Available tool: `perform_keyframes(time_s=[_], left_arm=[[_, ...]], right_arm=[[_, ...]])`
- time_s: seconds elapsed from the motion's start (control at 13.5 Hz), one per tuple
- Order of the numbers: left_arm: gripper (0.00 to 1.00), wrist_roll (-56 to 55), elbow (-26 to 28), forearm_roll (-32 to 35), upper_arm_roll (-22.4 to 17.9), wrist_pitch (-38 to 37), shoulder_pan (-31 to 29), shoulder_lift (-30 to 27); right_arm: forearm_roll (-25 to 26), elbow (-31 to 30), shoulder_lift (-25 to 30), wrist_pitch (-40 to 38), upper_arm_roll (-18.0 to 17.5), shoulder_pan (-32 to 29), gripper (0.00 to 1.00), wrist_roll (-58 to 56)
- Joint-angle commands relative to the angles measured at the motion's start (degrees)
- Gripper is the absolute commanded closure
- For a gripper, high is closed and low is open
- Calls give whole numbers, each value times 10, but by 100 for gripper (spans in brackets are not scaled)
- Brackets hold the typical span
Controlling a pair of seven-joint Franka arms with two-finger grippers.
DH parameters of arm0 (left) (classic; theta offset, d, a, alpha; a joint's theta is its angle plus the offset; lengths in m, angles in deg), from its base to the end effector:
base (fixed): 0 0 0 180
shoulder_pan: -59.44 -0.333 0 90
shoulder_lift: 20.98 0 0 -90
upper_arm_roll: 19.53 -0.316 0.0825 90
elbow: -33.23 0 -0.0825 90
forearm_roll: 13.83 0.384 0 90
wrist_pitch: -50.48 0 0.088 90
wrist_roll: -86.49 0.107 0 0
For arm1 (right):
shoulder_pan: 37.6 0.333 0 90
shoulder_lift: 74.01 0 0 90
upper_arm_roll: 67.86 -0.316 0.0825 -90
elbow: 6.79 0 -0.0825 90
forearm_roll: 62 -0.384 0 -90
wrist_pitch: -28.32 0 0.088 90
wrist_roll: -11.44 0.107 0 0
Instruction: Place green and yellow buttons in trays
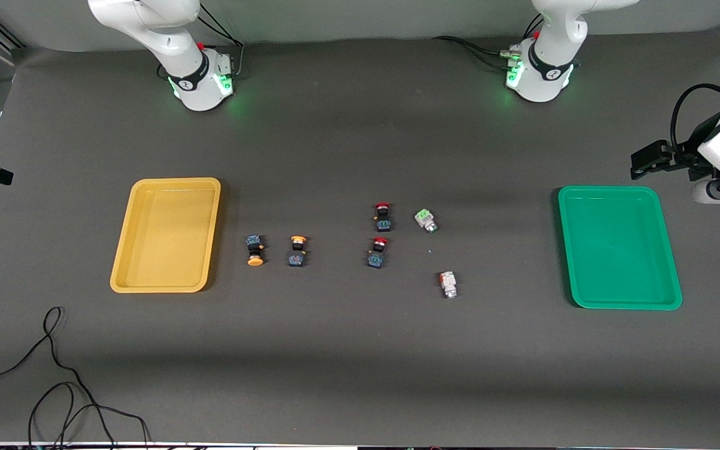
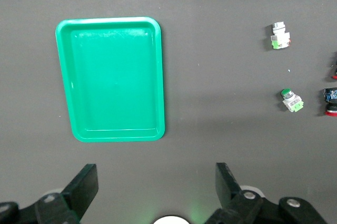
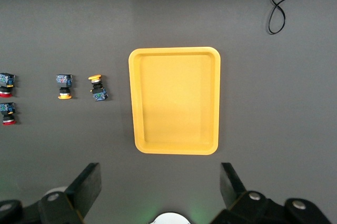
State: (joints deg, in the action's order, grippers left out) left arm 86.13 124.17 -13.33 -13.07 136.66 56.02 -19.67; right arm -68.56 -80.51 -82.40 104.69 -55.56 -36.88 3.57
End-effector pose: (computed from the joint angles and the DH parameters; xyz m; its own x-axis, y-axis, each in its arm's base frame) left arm 0.5521 -0.0276 0.5988 0.9933 -0.0461 -0.1056 -0.0471 -0.9989 -0.0068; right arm 0.5659 -0.0899 0.6549 0.9957 -0.0383 -0.0838 -0.0462 -0.9944 -0.0945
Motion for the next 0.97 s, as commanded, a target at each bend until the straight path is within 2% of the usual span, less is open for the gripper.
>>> perform_keyframes(time_s=[0.0,0.89], left_arm=[[1,-4,5,7,2,0,-2,-12],[0,-4,0,7,1,8,-2,-14]], right_arm=[[-6,15,-5,-11,2,3,0,15],[1,-11,-22,-22,4,0,0,-1]])
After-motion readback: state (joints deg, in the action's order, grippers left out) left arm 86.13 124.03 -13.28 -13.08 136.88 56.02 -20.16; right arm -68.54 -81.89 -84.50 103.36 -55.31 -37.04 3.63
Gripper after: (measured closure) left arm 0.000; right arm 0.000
